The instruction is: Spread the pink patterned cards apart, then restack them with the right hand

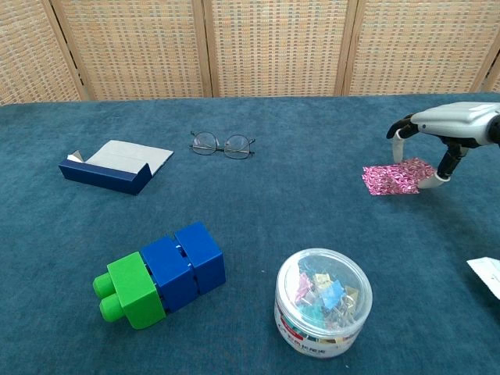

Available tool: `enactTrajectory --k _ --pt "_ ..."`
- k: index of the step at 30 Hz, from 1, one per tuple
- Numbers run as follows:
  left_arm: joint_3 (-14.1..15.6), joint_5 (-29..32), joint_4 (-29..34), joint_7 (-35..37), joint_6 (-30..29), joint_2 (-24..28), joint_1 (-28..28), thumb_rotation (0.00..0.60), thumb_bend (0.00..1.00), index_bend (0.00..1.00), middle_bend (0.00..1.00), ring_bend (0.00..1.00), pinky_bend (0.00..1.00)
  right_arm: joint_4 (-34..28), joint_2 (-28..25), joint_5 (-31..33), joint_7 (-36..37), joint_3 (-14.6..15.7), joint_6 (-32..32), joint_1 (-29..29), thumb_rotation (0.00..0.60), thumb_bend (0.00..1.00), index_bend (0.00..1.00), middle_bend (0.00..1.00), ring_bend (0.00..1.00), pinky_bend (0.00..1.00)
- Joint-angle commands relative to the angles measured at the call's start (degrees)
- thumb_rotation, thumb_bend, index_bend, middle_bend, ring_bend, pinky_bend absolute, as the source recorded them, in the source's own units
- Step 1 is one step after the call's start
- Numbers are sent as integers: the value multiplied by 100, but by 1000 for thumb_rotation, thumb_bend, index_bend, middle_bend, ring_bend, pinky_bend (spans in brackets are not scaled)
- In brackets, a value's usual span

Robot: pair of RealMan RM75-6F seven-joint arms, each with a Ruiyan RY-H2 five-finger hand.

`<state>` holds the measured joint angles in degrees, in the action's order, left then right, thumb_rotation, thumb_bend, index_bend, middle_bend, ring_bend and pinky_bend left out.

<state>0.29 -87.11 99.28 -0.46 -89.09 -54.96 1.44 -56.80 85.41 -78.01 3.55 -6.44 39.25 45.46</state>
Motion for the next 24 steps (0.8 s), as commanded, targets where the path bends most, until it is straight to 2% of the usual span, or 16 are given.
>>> enactTrajectory --k 1,11,24 --pt "8 7 -33 36 -11 -1 18 600 58 0 0 0 0 161 162 126 -107 -62 -149 106 600 260 446 132 0 0" --pt "19 49 -159 163 -39 -17 71 600 57 0 0 0 0 712 563 323 -263 -115 -419 293 600 260 446 132 0 0" --pt "14 56 -211 203 -42 -40 86 600 58 0 0 0 0 1108 717 440 -301 -143 -645 411 600 260 428 123 0 0"
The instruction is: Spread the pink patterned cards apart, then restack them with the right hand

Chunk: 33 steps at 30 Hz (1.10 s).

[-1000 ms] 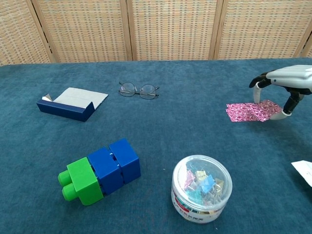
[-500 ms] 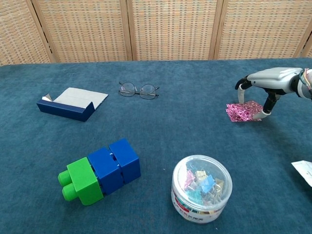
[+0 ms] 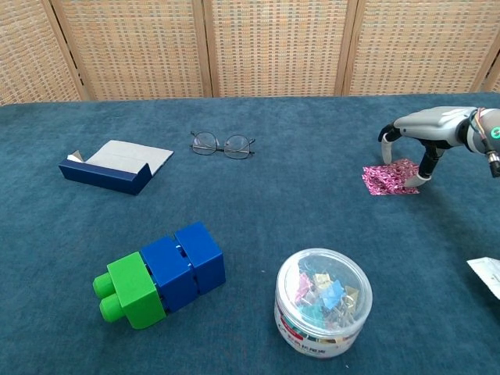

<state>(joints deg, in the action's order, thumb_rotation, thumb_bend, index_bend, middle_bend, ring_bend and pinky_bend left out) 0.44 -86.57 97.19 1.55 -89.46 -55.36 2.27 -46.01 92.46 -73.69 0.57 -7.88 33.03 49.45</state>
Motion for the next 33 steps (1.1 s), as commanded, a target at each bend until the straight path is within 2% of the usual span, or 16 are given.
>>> enactTrajectory --k 1,12,25,33 --pt "-1 1 -2 1 -6 -1 5 600 58 0 0 0 0 40 14 9 -6 4 -33 16 600 260 421 121 0 0" --pt "-1 11 -8 -4 -15 -7 23 600 58 0 0 0 0 84 40 66 -82 -2 -142 77 600 249 338 108 0 0" --pt "-17 20 -38 39 -13 -8 24 600 58 0 0 0 0 -84 -40 143 -215 -51 -59 87 600 234 313 101 0 0" --pt "-29 12 -52 27 31 -64 -9 600 57 0 0 0 0 -965 -581 225 -285 -204 768 -287 600 246 313 101 0 0"
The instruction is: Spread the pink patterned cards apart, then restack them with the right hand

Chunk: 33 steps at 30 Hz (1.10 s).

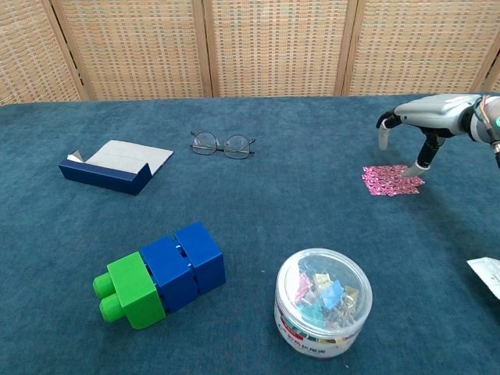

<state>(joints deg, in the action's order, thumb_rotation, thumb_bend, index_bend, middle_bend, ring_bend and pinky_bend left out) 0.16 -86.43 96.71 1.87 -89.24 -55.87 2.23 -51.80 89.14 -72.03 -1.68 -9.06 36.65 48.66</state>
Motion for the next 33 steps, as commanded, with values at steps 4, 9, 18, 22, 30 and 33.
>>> enactTrajectory --k 4,9,18,22,30,33 --pt "-13 6 5 -51 38 -57 -30 600 58 0 0 0 0 -1055 -658 220 -252 -165 990 -567 600 258 313 101 0 0" --pt "-57 53 -2 -137 65 -97 -66 600 58 0 0 0 0 -1821 -1117 339 -549 -160 1583 -968 600 260 313 112 0 0" --pt "-123 196 -5 -248 212 -192 -158 600 58 0 0 0 0 -3208 -1837 352 -951 -16 2969 -1918 600 311 313 123 0 0" --pt "-87 135 33 -230 238 -215 -169 600 57 0 0 0 0 -3585 -1978 215 -957 74 3693 -2380 600 311 313 127 0 0" --pt "6 -88 42 -144 192 -271 -163 600 57 0 0 0 0 -4041 -2171 -218 -1040 462 4629 -3167 600 311 313 128 0 0" --pt "59 -227 64 -136 150 -278 -155 600 58 0 0 0 0 -4106 -2183 -329 -1023 556 4802 -3359 600 311 313 128 0 0"
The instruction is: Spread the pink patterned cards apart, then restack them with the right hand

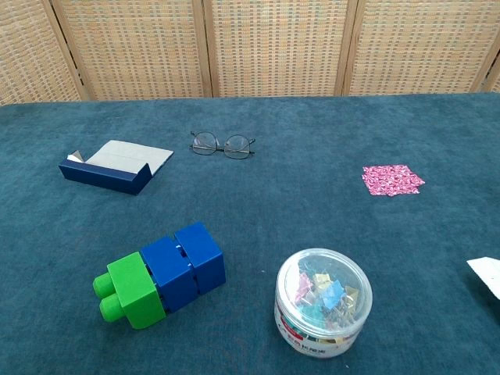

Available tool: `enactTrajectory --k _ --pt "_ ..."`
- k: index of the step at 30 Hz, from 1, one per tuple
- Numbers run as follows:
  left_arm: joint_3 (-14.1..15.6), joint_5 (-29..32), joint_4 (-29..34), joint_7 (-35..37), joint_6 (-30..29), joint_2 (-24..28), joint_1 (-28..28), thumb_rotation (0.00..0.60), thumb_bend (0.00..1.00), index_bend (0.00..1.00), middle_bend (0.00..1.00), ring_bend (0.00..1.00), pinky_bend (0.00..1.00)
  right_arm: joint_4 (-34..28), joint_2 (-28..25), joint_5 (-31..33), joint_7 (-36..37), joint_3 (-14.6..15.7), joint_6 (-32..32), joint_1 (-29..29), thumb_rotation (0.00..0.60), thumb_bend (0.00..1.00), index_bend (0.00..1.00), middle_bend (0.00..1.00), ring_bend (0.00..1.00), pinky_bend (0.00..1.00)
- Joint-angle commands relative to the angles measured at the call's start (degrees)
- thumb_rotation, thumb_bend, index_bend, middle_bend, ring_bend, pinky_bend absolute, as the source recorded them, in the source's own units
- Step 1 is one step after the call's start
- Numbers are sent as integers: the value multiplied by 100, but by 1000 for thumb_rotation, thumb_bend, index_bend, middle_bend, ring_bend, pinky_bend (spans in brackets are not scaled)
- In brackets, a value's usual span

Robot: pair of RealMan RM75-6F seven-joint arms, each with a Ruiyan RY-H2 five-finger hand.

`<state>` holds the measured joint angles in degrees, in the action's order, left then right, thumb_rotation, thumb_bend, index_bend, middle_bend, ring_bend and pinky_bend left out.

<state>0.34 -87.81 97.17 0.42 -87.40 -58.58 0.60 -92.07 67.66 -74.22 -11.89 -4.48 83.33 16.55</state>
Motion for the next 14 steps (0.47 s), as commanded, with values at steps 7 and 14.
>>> enactTrajectory --k 7,14 --pt "99 -353 74 -6 -133 16 -2 600 57 0 0 0 0 -155 -93 -274 70 190 271 -413 600 311 313 128 0 0" --pt "109 -396 135 -66 -96 35 -44 600 58 0 0 0 0 -133 -68 -312 112 154 226 -502 600 311 313 128 0 0"
